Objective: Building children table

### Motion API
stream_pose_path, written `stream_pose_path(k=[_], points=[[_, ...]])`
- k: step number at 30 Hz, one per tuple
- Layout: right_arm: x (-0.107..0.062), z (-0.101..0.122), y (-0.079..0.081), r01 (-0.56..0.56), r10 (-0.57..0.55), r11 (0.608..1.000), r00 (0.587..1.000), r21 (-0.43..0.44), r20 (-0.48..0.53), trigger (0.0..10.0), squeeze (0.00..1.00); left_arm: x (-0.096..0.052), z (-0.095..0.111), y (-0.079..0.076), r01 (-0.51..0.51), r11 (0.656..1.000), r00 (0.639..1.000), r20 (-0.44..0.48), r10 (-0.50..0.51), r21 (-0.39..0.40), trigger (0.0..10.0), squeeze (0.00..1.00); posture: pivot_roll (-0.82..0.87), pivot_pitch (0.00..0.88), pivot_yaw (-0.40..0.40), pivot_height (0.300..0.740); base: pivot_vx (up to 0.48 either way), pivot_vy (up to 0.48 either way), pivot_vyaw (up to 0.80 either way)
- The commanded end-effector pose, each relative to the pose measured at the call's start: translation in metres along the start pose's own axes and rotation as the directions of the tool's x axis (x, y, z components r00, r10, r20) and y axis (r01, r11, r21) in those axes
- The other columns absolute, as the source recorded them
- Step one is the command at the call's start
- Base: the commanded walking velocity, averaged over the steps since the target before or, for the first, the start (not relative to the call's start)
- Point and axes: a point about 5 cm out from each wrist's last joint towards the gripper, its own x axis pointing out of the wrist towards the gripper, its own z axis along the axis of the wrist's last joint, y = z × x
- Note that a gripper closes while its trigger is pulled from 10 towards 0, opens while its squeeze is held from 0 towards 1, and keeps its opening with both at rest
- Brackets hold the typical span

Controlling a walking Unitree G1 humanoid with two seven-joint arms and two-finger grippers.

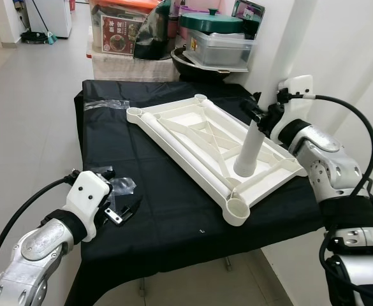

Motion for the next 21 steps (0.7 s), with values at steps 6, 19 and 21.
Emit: stream_pose_path(k=[6,19,21], points=[[-0.003,-0.010,-0.006,0.045,-0.045,0.999,0.999,-0.003,-0.014,0.0,0.00,0.001,-0.006,-0.006,0.010,1.000,1.000,-0.020,-0.011,-0.022,10.0,0.00,0.15,0.000,-0.163,0.740,0.000,0.000,0.00],[0.010,-0.028,-0.004,0.233,-0.163,0.846,0.969,0.479,-0.184,0.0,0.00,0.002,-0.005,-0.011,0.029,0.999,1.000,-0.010,-0.030,-0.045,10.0,0.00,0.15,0.000,-0.167,0.740,0.000,0.000,0.00],[0.012,-0.028,-0.003,0.240,-0.171,0.842,0.968,0.484,-0.183,0.0,0.00,0.002,-0.005,-0.012,0.033,0.998,0.999,-0.009,-0.034,-0.046,10.0,0.00,0.15,0.000,-0.169,0.740,0.000,0.000,0.00]])
